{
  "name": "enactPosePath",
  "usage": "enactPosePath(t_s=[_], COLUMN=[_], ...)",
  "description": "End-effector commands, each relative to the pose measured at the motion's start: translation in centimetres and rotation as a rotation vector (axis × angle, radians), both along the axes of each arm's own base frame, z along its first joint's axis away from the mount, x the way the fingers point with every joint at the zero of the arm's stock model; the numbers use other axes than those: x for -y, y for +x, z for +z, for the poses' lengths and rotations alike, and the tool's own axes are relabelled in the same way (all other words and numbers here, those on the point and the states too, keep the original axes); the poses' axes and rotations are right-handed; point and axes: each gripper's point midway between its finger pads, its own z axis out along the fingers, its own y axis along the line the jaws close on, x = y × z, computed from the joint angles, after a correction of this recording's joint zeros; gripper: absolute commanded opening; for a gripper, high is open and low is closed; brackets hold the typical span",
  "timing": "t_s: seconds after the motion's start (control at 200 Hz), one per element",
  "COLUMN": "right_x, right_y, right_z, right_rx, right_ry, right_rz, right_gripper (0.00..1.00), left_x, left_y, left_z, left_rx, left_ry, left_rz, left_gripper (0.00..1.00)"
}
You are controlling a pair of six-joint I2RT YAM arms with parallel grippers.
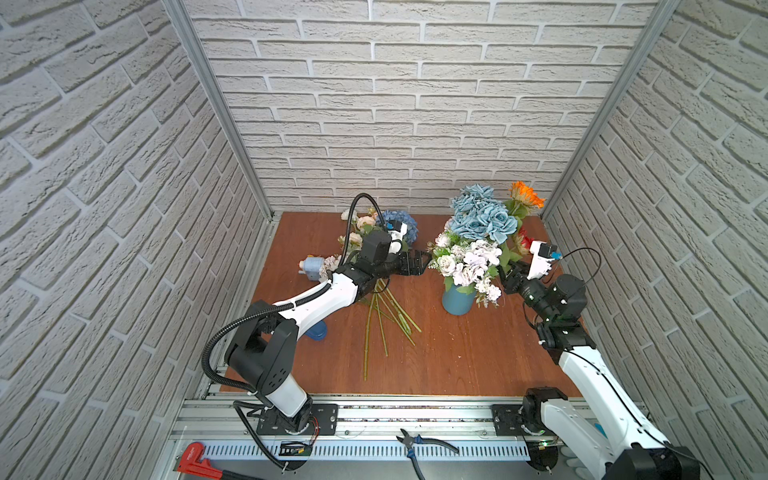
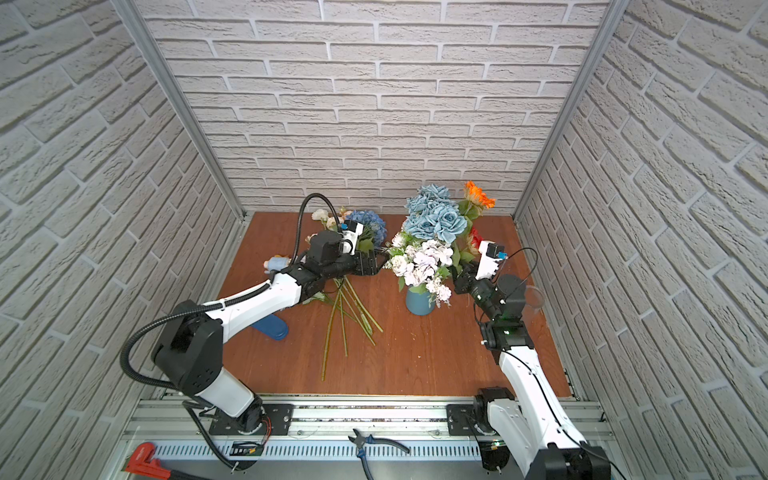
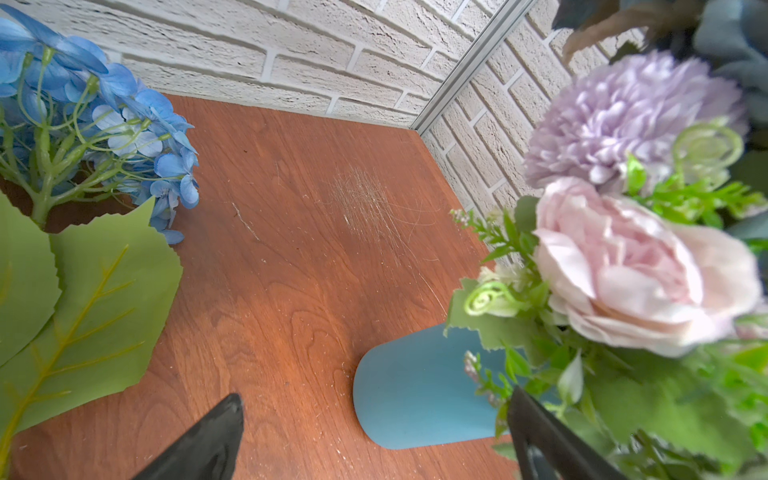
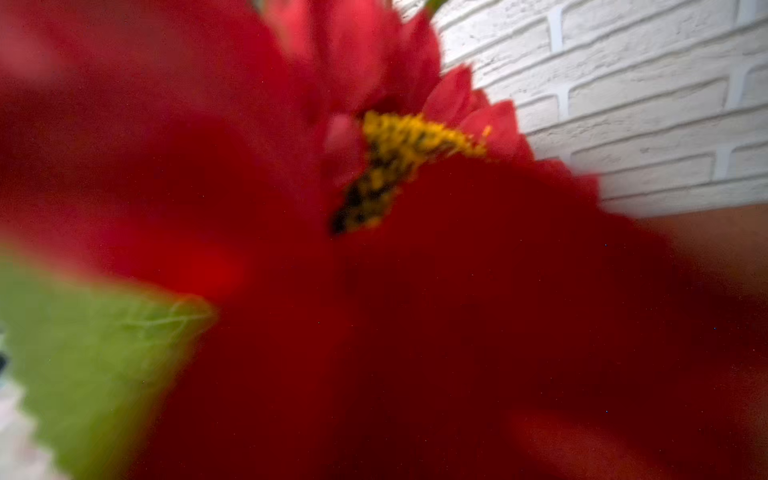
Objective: Arrange the flowers into the vase
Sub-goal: 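Open the right gripper and draw it back from the vase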
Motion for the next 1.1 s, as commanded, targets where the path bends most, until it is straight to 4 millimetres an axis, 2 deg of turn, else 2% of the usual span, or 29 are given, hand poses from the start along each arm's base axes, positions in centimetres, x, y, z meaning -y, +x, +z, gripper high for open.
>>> enactPosePath(t_s=[0.0,0.08,0.185,0.35,0.575,0.745,0.815,0.995,1.095], right_x=[0.0,0.4,0.7,0.5,1.0,1.9,2.2,2.9,1.9], right_y=[-1.8,-2.9,-3.9,-4.9,-5.3,-5.9,-5.8,-4.9,-4.2], right_z=[-0.1,-1.3,-2.8,-3.8,-5.9,-7.3,-6.2,-0.5,2.5], right_rx=[-0.048,-0.115,-0.177,-0.209,-0.293,-0.276,-0.201,0.042,0.142], right_ry=[-0.085,-0.098,-0.105,-0.1,-0.067,-0.024,-0.022,-0.01,0.017], right_rz=[0.004,-0.017,-0.034,-0.025,-0.062,-0.129,-0.146,-0.183,-0.115], right_gripper=[0.46,0.54,0.56,0.59,0.58,0.57,0.58,0.58,0.54], left_x=[-0.1,0.1,0.2,0.1,-0.3,-0.5,-0.6,-1.1,-1.5], left_y=[-0.3,-0.3,-0.1,-0.1,-0.1,-0.1,-0.2,-0.6,-0.7], left_z=[1.5,1.4,1.4,1.7,1.7,1.5,1.4,1.2,1.3], left_rx=[0.047,0.047,0.045,0.049,0.049,0.047,0.043,0.037,0.036], left_ry=[-0.019,-0.022,-0.03,-0.029,-0.028,-0.029,-0.027,-0.021,-0.009], left_rz=[-0.001,-0.005,-0.005,-0.006,-0.002,0.003,0.004,0.014,0.026], left_gripper=[0.98,0.98,0.98,0.98,0.98,0.98,0.98,0.98,0.98])
